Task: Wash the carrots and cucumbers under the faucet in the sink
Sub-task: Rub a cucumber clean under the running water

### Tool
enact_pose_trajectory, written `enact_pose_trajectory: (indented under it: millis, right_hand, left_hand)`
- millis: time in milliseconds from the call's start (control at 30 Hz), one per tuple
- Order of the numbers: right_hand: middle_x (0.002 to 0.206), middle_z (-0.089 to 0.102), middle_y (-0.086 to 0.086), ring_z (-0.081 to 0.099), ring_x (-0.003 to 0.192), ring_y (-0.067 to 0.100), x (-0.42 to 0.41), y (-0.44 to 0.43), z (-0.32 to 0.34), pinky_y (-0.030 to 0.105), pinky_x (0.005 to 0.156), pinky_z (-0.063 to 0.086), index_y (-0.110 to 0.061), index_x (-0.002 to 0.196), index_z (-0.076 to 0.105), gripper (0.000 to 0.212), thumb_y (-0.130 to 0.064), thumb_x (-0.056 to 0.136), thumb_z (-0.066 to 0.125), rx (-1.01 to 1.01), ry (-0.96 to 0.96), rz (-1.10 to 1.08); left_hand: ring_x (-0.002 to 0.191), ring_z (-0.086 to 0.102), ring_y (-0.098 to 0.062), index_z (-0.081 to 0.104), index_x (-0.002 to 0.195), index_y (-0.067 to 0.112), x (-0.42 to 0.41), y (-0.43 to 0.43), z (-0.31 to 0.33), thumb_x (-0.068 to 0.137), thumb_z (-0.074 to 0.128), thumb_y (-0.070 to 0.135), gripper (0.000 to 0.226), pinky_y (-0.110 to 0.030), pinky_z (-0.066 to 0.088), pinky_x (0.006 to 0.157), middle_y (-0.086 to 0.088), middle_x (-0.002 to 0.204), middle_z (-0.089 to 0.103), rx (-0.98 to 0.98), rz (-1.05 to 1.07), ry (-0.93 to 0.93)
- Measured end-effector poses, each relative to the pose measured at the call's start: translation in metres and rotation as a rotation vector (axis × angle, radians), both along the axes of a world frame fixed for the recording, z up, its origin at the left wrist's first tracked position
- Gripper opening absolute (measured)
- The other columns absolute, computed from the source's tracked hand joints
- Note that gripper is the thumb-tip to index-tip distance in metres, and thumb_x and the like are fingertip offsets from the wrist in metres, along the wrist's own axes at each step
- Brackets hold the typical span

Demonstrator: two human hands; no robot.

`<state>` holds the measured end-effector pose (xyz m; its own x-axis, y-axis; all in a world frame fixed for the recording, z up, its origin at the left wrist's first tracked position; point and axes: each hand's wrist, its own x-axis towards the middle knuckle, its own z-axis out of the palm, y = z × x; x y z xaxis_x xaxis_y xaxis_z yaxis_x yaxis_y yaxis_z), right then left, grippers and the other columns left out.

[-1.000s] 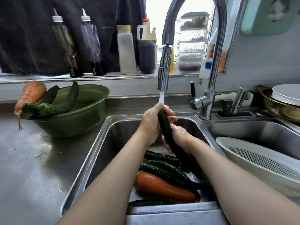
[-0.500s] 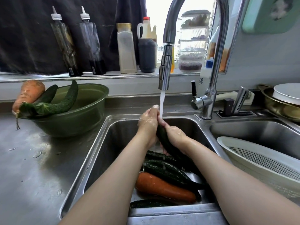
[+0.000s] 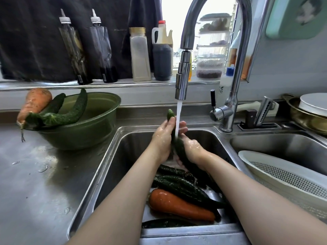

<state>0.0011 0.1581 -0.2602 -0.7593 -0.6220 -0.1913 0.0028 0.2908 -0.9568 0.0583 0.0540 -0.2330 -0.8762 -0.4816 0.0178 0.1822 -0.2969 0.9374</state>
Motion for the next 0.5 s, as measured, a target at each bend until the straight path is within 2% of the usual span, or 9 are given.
enact_pose_trajectory:
  millis: [67,167,267,333,400,500]
  right_hand:
    - [0.054,0.055,0.014,0.05,0.042,0.024,0.003,0.005,0.001,0.03,0.046,0.042,-0.005,0.069,0.06,0.075,-0.061,0.105,0.027,-0.047,-0.121,0.04]
    - [0.054,0.056,0.011,0.051,0.041,0.024,0.007,0.005,0.003,0.026,0.043,0.046,-0.005,0.066,0.06,0.09,-0.079,0.097,0.018,0.02,-0.212,0.164]
    - [0.056,0.055,0.011,0.051,0.044,0.024,0.01,0.0,0.005,0.026,0.047,0.044,-0.006,0.068,0.06,0.088,-0.077,0.097,0.018,0.051,-0.256,0.202]
    - [0.058,0.056,0.014,0.052,0.045,0.026,0.009,-0.004,0.004,0.028,0.047,0.045,-0.004,0.071,0.061,0.084,-0.07,0.101,0.019,0.01,-0.238,0.212]
    - [0.06,0.057,0.017,0.054,0.045,0.028,0.007,-0.007,0.0,0.031,0.046,0.047,-0.002,0.074,0.062,0.085,-0.071,0.101,0.019,-0.044,-0.205,0.186]
    - [0.061,0.06,0.016,0.057,0.047,0.028,0.001,-0.007,-0.006,0.031,0.047,0.049,-0.005,0.076,0.062,0.078,-0.067,0.104,0.025,-0.149,-0.18,0.077]
  left_hand:
    - [0.082,0.068,-0.018,0.067,0.096,0.015,-0.002,0.007,-0.004,0.106,0.053,0.039,0.029,-0.035,0.055,0.086,0.0,0.08,0.071,-0.032,-0.024,-0.017]
    - [0.061,0.06,-0.013,0.061,0.085,0.014,-0.005,0.013,0.004,0.101,0.054,0.055,0.044,-0.026,0.055,0.066,0.002,0.065,0.061,-0.091,0.169,-0.117]
    - [0.045,0.052,-0.014,0.054,0.077,0.013,-0.003,0.011,0.01,0.1,0.045,0.066,0.058,-0.024,0.049,0.05,0.001,0.054,0.053,-0.016,0.258,-0.094]
    - [0.045,0.049,-0.017,0.053,0.077,0.013,0.0,0.01,0.015,0.1,0.035,0.071,0.065,-0.029,0.047,0.052,0.001,0.051,0.051,0.092,0.27,-0.045]
    - [0.052,0.054,-0.018,0.056,0.085,0.012,-0.002,0.009,0.013,0.101,0.031,0.069,0.064,-0.031,0.05,0.058,0.0,0.058,0.056,0.087,0.264,-0.046]
    - [0.063,0.063,-0.015,0.056,0.102,0.013,-0.003,0.017,0.009,0.108,0.038,0.049,0.04,-0.032,0.055,0.064,-0.001,0.083,0.063,-0.04,0.061,-0.018]
